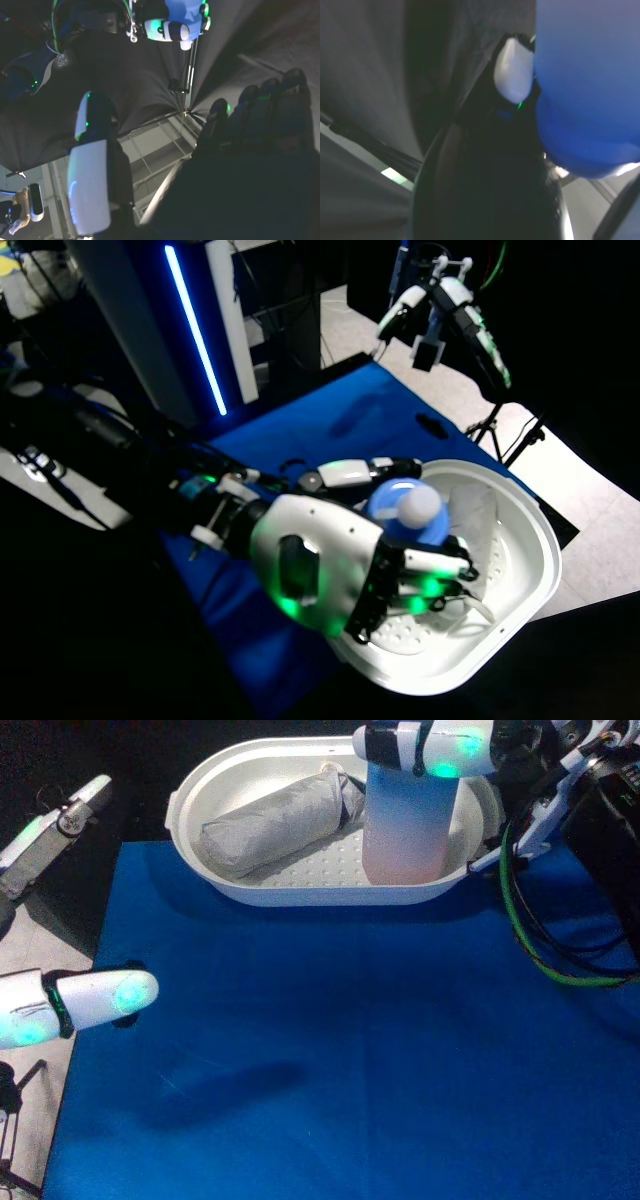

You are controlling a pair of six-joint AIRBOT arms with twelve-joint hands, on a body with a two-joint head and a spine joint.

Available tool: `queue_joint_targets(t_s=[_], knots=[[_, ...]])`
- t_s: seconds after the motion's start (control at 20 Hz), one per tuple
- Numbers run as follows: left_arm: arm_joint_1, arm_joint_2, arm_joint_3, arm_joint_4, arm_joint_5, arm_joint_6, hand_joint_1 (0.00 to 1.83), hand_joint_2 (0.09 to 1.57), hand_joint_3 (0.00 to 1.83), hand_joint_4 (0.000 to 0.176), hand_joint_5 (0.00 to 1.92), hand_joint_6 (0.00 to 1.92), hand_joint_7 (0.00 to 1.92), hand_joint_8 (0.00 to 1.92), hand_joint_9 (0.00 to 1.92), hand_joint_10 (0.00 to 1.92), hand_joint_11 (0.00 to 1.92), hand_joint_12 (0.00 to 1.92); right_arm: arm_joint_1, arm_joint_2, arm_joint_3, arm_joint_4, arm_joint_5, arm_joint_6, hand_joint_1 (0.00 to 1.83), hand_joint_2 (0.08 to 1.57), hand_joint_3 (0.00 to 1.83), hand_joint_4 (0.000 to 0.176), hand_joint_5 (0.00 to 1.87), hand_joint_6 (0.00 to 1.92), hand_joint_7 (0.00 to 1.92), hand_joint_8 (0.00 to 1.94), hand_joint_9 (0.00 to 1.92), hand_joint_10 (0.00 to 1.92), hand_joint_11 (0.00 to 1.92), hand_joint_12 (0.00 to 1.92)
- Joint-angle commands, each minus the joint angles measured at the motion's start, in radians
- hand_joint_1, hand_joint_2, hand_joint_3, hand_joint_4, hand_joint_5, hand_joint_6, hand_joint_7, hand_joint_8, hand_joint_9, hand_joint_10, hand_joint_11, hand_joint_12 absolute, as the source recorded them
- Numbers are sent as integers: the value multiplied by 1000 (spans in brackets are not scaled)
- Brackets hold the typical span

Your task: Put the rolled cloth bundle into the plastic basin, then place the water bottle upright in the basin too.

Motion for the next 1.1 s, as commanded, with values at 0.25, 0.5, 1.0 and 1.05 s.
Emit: queue_joint_targets(t_s=[0.25, 0.5, 1.0, 1.05], knots=[[-9, 1, -3, -5, -130, -9, 637, 858, 2, 176, 0, 0, 0, 0, 0, 0, 0, 0, 4, 7, -8, -1, 111, 18, 593, 1125, 0, 0, 499, 0, 1036, 152, 966, 930, 761, 1486], [-8, 0, -5, -7, -130, -9, 649, 871, 5, 176, 0, 0, 0, 0, 0, 0, 0, 0, 4, 22, -25, -13, 112, 18, 566, 1032, 0, 64, 163, 0, 737, 0, 757, 153, 377, 1166], [-6, 0, -8, -14, -130, -9, 658, 839, 0, 176, 0, 0, 0, 0, 4, 1, 10, 4, 4, 78, -91, -41, 160, 18, 670, 973, 0, 176, 0, 0, 371, 0, 397, 0, 88, 519], [-6, 0, -8, -14, -130, -9, 660, 831, 0, 176, 0, 0, 0, 0, 13, 5, 22, 9, 4, 82, -96, -43, 167, 18, 671, 972, 0, 176, 0, 0, 358, 0, 381, 0, 82, 516]])
